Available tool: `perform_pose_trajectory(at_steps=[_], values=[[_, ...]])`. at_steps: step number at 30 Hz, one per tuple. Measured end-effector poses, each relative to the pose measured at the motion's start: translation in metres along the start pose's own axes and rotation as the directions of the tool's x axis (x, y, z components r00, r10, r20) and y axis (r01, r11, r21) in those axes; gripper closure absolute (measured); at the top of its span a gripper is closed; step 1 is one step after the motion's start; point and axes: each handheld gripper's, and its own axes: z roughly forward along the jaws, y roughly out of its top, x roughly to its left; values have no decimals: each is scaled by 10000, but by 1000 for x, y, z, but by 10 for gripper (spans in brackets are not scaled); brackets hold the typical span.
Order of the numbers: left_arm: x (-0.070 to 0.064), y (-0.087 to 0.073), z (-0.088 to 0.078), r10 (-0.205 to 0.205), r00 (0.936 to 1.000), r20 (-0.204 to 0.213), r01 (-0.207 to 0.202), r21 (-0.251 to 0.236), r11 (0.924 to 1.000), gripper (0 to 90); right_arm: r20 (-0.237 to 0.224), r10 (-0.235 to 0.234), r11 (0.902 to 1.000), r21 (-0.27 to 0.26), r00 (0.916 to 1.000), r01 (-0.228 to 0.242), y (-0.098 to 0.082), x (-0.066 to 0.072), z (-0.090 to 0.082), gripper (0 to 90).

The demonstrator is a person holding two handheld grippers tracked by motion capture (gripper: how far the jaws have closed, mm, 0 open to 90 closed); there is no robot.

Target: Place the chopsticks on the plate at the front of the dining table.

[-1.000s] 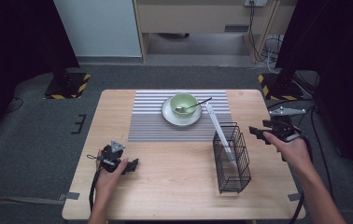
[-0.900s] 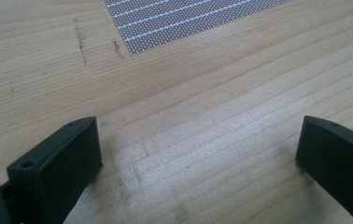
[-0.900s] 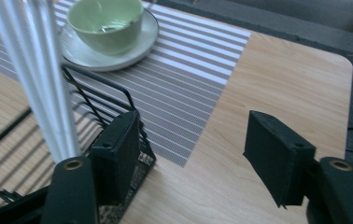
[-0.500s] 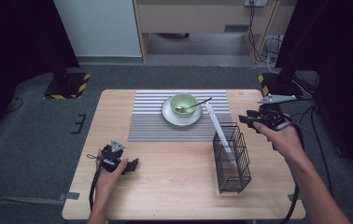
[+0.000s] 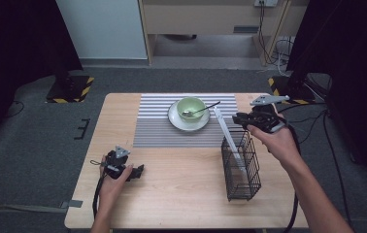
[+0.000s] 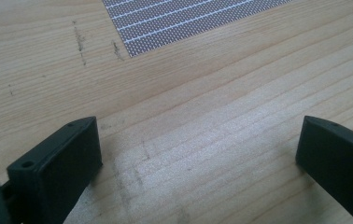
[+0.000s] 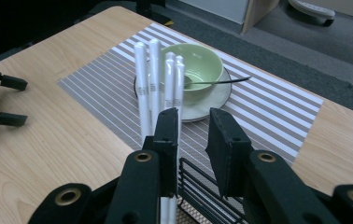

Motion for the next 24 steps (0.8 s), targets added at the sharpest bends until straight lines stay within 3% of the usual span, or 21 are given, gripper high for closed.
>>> perform_pose_trajectory(at_steps=[9, 17, 24], values=[[0, 0, 0, 25, 10000, -1, -25, 11, 10000, 0, -51, -260, 9997, 17, 9996, 260, 1, 19, 14, 653], [0, 0, 0, 25, 10000, -1, -25, 10, 10000, 0, 372, -514, 9982, 324, 9980, 502, 2, 31, 34, 599], [0, 0, 0, 28, 10000, -5, -28, 11, 10000, 0, 822, -516, 9978, 450, 9953, 480, 2, 33, 42, 615]])
